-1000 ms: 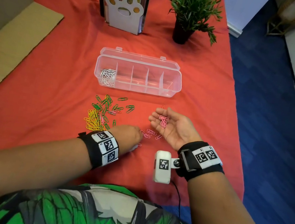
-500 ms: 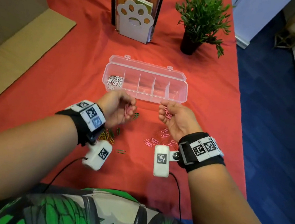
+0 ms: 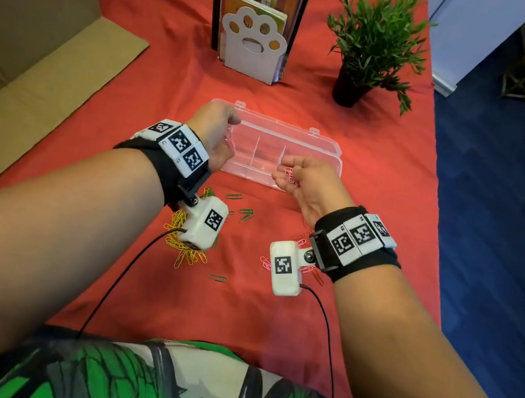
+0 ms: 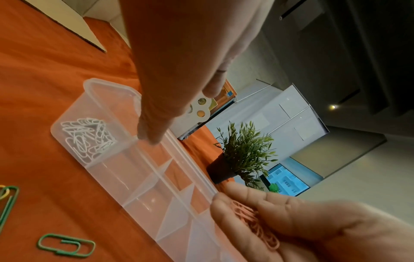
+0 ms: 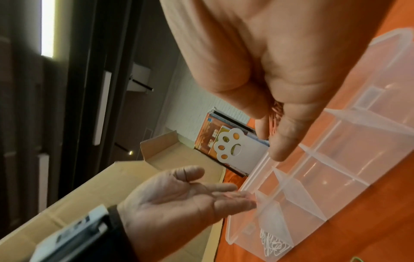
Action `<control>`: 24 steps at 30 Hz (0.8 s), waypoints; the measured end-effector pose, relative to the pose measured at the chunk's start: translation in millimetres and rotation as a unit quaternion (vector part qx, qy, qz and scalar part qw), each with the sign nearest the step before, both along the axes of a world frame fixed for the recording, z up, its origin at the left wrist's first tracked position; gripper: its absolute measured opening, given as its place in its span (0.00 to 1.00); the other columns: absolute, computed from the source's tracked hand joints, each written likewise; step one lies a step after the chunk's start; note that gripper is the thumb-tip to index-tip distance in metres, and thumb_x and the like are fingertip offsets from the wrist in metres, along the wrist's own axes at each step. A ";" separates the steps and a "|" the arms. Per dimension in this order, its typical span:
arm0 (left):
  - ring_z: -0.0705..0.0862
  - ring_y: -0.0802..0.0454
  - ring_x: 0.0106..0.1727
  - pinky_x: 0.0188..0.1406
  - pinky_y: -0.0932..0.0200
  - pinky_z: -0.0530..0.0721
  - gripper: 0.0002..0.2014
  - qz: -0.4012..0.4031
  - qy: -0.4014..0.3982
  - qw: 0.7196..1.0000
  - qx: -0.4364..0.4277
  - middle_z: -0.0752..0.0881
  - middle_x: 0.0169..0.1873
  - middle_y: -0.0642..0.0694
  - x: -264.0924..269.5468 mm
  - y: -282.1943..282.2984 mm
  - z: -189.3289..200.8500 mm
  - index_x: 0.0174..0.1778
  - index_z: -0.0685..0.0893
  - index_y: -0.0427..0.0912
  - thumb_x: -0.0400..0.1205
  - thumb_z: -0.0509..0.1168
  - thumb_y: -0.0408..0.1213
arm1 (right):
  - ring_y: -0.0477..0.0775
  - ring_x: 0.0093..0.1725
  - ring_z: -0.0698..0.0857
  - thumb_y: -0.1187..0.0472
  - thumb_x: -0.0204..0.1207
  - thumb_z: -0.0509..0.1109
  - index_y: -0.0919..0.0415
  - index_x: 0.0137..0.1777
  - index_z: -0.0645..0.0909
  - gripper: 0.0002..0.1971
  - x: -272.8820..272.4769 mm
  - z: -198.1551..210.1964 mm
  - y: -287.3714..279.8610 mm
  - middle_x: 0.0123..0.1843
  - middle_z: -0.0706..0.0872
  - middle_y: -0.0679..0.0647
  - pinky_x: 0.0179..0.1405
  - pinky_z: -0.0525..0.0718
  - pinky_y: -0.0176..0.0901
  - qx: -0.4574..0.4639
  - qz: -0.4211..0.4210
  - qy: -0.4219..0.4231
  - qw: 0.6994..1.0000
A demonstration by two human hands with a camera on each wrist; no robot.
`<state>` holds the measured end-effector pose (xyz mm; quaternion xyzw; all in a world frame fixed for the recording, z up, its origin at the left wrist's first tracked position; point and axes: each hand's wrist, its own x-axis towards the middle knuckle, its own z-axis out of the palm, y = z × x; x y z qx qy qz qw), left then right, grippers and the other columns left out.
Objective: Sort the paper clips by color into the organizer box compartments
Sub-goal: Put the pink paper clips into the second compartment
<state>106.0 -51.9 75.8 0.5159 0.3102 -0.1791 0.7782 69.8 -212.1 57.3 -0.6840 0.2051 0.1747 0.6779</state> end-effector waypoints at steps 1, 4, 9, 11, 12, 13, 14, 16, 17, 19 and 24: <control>0.69 0.54 0.31 0.35 0.63 0.74 0.06 -0.005 -0.007 1.000 0.006 0.69 0.35 0.50 -0.8 -0.1 2.1 0.33 0.69 0.43 0.75 0.55 0.30 | 0.55 0.43 0.84 0.81 0.78 0.46 0.75 0.62 0.74 0.20 3.1 -0.4 3.6 0.52 0.78 0.64 0.45 0.86 0.39 -0.020 0.009 0.000 1.000; 0.64 0.55 0.20 0.19 0.69 0.69 0.12 0.009 -0.034 0.999 0.021 0.67 0.22 0.49 -1.6 1.9 3.2 0.28 0.66 0.44 0.77 0.53 0.28 | 0.59 0.50 0.84 0.83 0.74 0.49 0.74 0.61 0.77 0.21 14.2 2.9 17.0 0.48 0.79 0.60 0.59 0.84 0.50 -0.084 0.033 -0.020 0.996; 0.76 0.59 0.31 0.33 0.63 0.74 0.10 0.028 -0.089 0.989 0.115 0.78 0.31 0.53 -6.0 16.7 -3.6 0.34 0.75 0.47 0.80 0.55 0.33 | 0.61 0.54 0.86 0.76 0.74 0.55 0.65 0.59 0.80 0.18 36.1 8.9 48.4 0.50 0.83 0.57 0.59 0.84 0.55 -0.185 0.097 -0.111 0.972; 0.75 0.57 0.33 0.33 0.63 0.73 0.10 0.025 -0.102 0.980 0.168 0.77 0.34 0.51 -13.0 22.4 -11.5 0.42 0.78 0.46 0.80 0.53 0.30 | 0.58 0.59 0.82 0.74 0.77 0.53 0.63 0.69 0.76 0.23 41.1 6.4 56.5 0.63 0.82 0.59 0.61 0.80 0.51 -0.221 0.147 -0.109 0.958; 0.75 0.57 0.32 0.31 0.63 0.73 0.12 0.024 -0.101 0.976 0.189 0.77 0.34 0.50 -18.2 24.9 -16.4 0.48 0.79 0.44 0.79 0.52 0.28 | 0.58 0.65 0.80 0.74 0.77 0.52 0.63 0.73 0.73 0.24 42.3 6.3 58.1 0.70 0.79 0.60 0.67 0.77 0.49 -0.242 0.168 -0.105 0.950; 0.74 0.56 0.31 0.31 0.61 0.74 0.13 0.020 -0.101 0.972 0.210 0.77 0.34 0.49 -24.3 26.3 -22.2 0.53 0.78 0.43 0.78 0.53 0.28 | 0.58 0.70 0.77 0.75 0.77 0.52 0.63 0.74 0.71 0.26 43.6 5.3 56.9 0.73 0.77 0.61 0.72 0.74 0.50 -0.257 0.175 -0.104 0.945; 0.74 0.55 0.31 0.33 0.58 0.75 0.14 0.008 -0.101 0.967 0.233 0.77 0.33 0.49 -31.1 27.8 -26.4 0.54 0.78 0.43 0.76 0.54 0.30 | 0.59 0.73 0.75 0.76 0.75 0.52 0.64 0.75 0.70 0.27 43.7 5.9 53.6 0.74 0.76 0.61 0.75 0.72 0.52 -0.261 0.167 -0.106 0.945; 0.75 0.53 0.30 0.35 0.56 0.75 0.11 -0.031 -0.111 0.954 0.277 0.79 0.34 0.47 -44.7 29.3 -35.9 0.50 0.78 0.46 0.76 0.57 0.31 | 0.59 0.71 0.77 0.77 0.73 0.52 0.65 0.73 0.72 0.28 40.3 4.4 41.6 0.72 0.78 0.61 0.73 0.74 0.53 -0.254 0.128 -0.106 0.953; 0.74 0.52 0.30 0.33 0.58 0.75 0.10 -0.052 -0.117 0.947 0.293 0.80 0.35 0.46 -51.6 28.5 -39.9 0.49 0.78 0.47 0.77 0.58 0.30 | 0.58 0.68 0.79 0.76 0.73 0.53 0.65 0.71 0.74 0.27 36.4 3.2 33.5 0.69 0.80 0.61 0.72 0.76 0.53 -0.254 0.112 -0.110 0.954; 0.75 0.53 0.29 0.27 0.62 0.75 0.09 -0.101 -0.135 0.930 0.328 0.81 0.35 0.49 -65.6 23.4 -46.7 0.47 0.80 0.47 0.78 0.60 0.29 | 0.58 0.61 0.82 0.74 0.73 0.55 0.63 0.65 0.80 0.22 24.7 -1.7 16.9 0.62 0.85 0.61 0.68 0.79 0.55 -0.261 0.100 -0.125 0.952; 0.83 0.53 0.39 0.46 0.60 0.82 0.06 -0.258 -0.178 0.875 0.370 0.88 0.40 0.45 -96.6 -1.6 -65.6 0.45 0.86 0.43 0.75 0.67 0.30 | 0.57 0.58 0.84 0.71 0.77 0.58 0.61 0.58 0.83 0.16 -19.3 -21.0 -34.4 0.57 0.87 0.60 0.64 0.81 0.49 -0.322 0.107 -0.089 0.936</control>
